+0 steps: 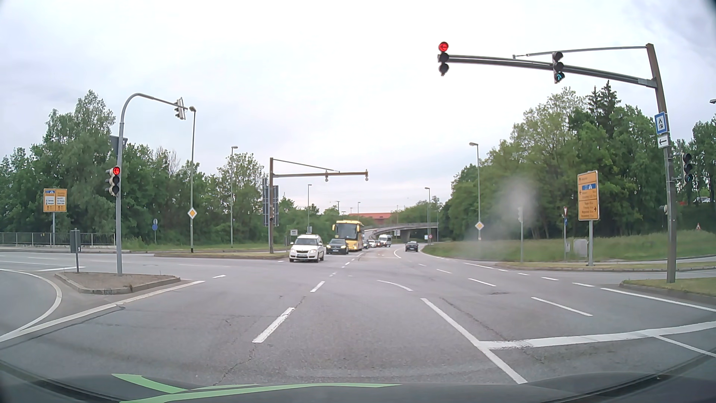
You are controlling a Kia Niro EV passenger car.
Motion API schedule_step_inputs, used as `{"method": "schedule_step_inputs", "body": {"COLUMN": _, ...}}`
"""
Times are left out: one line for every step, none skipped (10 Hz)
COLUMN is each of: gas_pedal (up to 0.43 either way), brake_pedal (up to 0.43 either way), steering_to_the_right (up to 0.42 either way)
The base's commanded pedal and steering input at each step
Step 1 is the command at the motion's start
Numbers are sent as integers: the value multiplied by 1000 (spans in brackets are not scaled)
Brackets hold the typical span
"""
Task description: Follow the waypoints while adhering to traffic rules and regulations
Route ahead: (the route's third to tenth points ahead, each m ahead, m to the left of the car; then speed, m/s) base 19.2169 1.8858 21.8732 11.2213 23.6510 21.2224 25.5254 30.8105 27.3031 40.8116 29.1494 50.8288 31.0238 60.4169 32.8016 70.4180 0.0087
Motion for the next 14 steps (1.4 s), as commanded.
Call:
{"method": "schedule_step_inputs", "body": {"gas_pedal": 0, "brake_pedal": 311, "steering_to_the_right": 4}}
{"method": "schedule_step_inputs", "body": {"gas_pedal": 0, "brake_pedal": 311, "steering_to_the_right": 4}}
{"method": "schedule_step_inputs", "body": {"gas_pedal": 0, "brake_pedal": 311, "steering_to_the_right": 4}}
{"method": "schedule_step_inputs", "body": {"gas_pedal": 0, "brake_pedal": 311, "steering_to_the_right": 4}}
{"method": "schedule_step_inputs", "body": {"gas_pedal": 0, "brake_pedal": 311, "steering_to_the_right": 4}}
{"method": "schedule_step_inputs", "body": {"gas_pedal": 0, "brake_pedal": 317, "steering_to_the_right": 4}}
{"method": "schedule_step_inputs", "body": {"gas_pedal": 0, "brake_pedal": 317, "steering_to_the_right": 4}}
{"method": "schedule_step_inputs", "body": {"gas_pedal": 0, "brake_pedal": 317, "steering_to_the_right": 4}}
{"method": "schedule_step_inputs", "body": {"gas_pedal": 0, "brake_pedal": 317, "steering_to_the_right": 4}}
{"method": "schedule_step_inputs", "body": {"gas_pedal": 0, "brake_pedal": 317, "steering_to_the_right": 4}}
{"method": "schedule_step_inputs", "body": {"gas_pedal": 0, "brake_pedal": 317, "steering_to_the_right": 4}}
{"method": "schedule_step_inputs", "body": {"gas_pedal": 0, "brake_pedal": 317, "steering_to_the_right": 4}}
{"method": "schedule_step_inputs", "body": {"gas_pedal": 0, "brake_pedal": 317, "steering_to_the_right": 4}}
{"method": "schedule_step_inputs", "body": {"gas_pedal": 0, "brake_pedal": 317, "steering_to_the_right": 4}}
